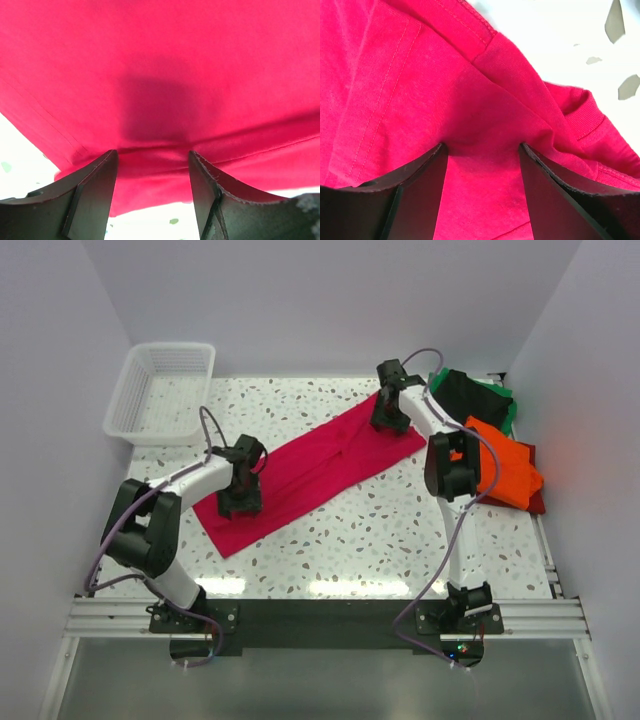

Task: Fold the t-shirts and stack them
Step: Fold the tshirt

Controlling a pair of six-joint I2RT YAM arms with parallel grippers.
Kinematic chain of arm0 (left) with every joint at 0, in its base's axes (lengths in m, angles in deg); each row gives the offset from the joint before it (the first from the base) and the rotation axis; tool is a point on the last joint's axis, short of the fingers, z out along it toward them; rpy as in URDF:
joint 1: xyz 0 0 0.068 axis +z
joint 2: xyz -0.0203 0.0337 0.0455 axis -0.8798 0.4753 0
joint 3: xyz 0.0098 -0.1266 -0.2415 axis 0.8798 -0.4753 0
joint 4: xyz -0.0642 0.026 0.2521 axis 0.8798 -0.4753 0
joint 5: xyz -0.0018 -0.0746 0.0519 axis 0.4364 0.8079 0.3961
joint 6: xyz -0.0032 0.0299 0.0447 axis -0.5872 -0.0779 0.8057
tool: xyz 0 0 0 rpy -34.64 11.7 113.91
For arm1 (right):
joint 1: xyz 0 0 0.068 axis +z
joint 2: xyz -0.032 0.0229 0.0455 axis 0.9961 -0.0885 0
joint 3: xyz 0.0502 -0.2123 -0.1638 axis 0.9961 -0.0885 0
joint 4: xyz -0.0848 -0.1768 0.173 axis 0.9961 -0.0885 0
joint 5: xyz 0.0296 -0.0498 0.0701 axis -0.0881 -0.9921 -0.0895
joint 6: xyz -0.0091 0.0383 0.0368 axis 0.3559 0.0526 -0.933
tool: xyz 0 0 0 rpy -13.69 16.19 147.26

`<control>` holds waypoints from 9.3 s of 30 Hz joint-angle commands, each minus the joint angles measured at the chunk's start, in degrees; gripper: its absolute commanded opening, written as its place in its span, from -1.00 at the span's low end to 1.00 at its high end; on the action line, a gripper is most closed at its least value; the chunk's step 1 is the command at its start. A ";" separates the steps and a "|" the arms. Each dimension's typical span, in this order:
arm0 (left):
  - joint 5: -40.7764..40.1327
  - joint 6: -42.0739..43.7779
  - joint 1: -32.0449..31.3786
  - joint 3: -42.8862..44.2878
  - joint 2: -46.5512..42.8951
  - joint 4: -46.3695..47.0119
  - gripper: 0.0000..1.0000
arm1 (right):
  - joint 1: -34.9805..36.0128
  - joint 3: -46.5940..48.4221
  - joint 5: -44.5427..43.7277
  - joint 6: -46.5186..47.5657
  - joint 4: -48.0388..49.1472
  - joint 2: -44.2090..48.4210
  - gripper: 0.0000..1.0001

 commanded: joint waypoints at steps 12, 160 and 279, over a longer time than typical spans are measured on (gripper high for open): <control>-3.41 -6.31 -6.75 -3.20 -9.94 -2.93 0.28 | -0.20 2.41 4.62 6.65 8.07 -1.95 0.25; 6.96 8.96 -5.78 49.44 28.28 12.53 0.36 | 19.57 -45.74 5.76 11.40 15.28 54.37 0.41; -1.13 0.36 -1.65 74.69 57.39 27.13 0.57 | 50.95 -41.10 4.10 18.71 0.61 38.30 0.19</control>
